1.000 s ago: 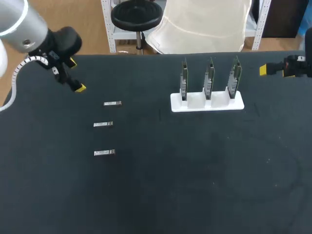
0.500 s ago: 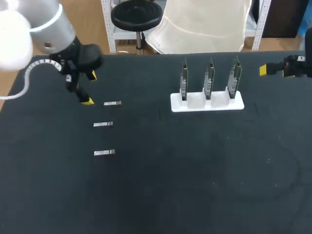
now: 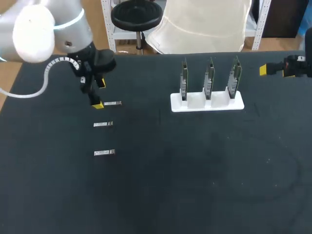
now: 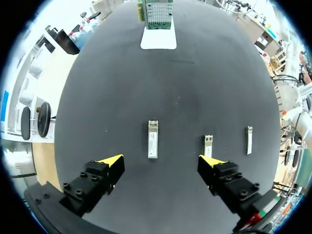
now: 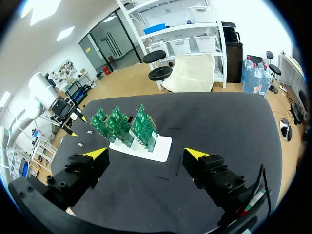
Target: Pick up the optical module with the left hand, and insert it into the network port with the right hand.
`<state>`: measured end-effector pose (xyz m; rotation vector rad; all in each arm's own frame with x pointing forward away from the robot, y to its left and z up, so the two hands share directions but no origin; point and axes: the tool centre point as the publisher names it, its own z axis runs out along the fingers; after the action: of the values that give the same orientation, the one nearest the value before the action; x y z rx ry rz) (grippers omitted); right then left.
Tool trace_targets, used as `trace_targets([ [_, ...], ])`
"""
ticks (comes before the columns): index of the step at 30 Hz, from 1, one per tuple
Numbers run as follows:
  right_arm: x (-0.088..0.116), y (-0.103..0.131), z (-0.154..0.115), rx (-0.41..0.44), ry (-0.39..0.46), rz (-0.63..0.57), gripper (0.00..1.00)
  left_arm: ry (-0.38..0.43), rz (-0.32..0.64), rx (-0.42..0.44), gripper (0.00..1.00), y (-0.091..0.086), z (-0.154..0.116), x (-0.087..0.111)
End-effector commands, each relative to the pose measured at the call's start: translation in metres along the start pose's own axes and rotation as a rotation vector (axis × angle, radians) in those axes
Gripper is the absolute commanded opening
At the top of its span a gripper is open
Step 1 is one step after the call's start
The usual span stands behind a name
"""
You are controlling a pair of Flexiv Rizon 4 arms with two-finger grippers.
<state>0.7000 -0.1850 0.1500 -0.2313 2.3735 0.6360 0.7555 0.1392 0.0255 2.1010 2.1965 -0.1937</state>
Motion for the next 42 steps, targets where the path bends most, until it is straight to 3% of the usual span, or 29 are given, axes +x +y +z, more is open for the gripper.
trace_targets([
  [1,0.000,0.000,0.000,0.000,0.000,0.000,1.00,0.001,-0.004,0.029,1.00,0.002,0.005,-0.004],
  [7,0.000,0.000,0.000,0.000,0.000,0.000,1.00,-0.027,-0.027,-0.008,1.00,-0.004,0.012,-0.005],
  [17,0.000,0.000,0.000,0.000,0.000,0.000,1.00,0.013,0.019,-0.097,1.00,-0.004,0.020,-0.006],
  [42,0.000,0.000,0.000,0.000,0.000,0.000,1.00,0.076,0.035,-0.098,1.00,0.001,0.044,-0.012],
])
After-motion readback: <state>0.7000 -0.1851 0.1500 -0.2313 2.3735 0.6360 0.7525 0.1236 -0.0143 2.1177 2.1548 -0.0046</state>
